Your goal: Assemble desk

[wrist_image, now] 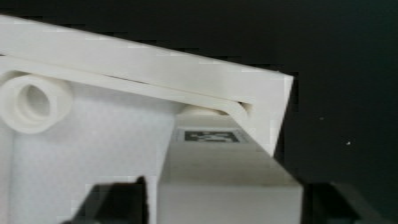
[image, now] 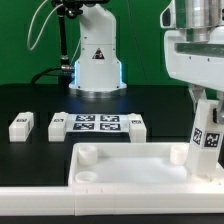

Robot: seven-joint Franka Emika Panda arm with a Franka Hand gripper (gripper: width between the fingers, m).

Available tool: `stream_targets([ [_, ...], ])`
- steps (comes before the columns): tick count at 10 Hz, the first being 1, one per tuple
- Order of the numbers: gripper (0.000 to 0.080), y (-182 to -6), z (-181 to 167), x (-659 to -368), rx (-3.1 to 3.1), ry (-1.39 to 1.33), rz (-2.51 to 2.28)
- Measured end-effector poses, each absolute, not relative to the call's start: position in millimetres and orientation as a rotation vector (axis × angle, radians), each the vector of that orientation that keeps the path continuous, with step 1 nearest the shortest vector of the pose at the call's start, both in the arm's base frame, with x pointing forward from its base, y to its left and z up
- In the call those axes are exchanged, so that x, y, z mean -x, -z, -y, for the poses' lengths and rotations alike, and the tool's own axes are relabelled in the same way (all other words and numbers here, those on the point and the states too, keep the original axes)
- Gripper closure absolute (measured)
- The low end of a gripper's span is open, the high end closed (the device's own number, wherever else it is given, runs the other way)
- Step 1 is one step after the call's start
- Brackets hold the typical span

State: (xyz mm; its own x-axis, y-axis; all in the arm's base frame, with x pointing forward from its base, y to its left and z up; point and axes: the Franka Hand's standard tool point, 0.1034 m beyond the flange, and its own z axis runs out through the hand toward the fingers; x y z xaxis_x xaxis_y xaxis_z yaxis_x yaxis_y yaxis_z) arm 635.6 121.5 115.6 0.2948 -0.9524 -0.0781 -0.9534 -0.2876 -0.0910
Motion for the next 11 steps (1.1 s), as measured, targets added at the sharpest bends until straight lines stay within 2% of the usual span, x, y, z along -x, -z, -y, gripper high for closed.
stream_targets([
  [1,0.0261,-115.4,-121.1,-631.7,2.587,-0.045,-1.597],
  [2,0.0184,-116.9,-120.2,-632.8,2.725,-0.033,-1.343],
  [3,0.0159,-116.7,-116.3,-634.2,2.827,-0.012,-1.101],
  [5,0.0151,-116.7,-116.1,-634.2,2.901,0.001,-0.889],
  [7,0.0150,-116.6,-116.0,-634.2,2.967,0.016,-0.646],
  [8,0.0150,-116.1,-116.1,-637.3,3.082,0.111,-0.209],
  [10,0.0150,-113.8,-119.2,-636.2,3.083,0.139,-0.195],
  [11,0.0243,-113.7,-119.7,-636.2,3.077,0.138,-0.231],
])
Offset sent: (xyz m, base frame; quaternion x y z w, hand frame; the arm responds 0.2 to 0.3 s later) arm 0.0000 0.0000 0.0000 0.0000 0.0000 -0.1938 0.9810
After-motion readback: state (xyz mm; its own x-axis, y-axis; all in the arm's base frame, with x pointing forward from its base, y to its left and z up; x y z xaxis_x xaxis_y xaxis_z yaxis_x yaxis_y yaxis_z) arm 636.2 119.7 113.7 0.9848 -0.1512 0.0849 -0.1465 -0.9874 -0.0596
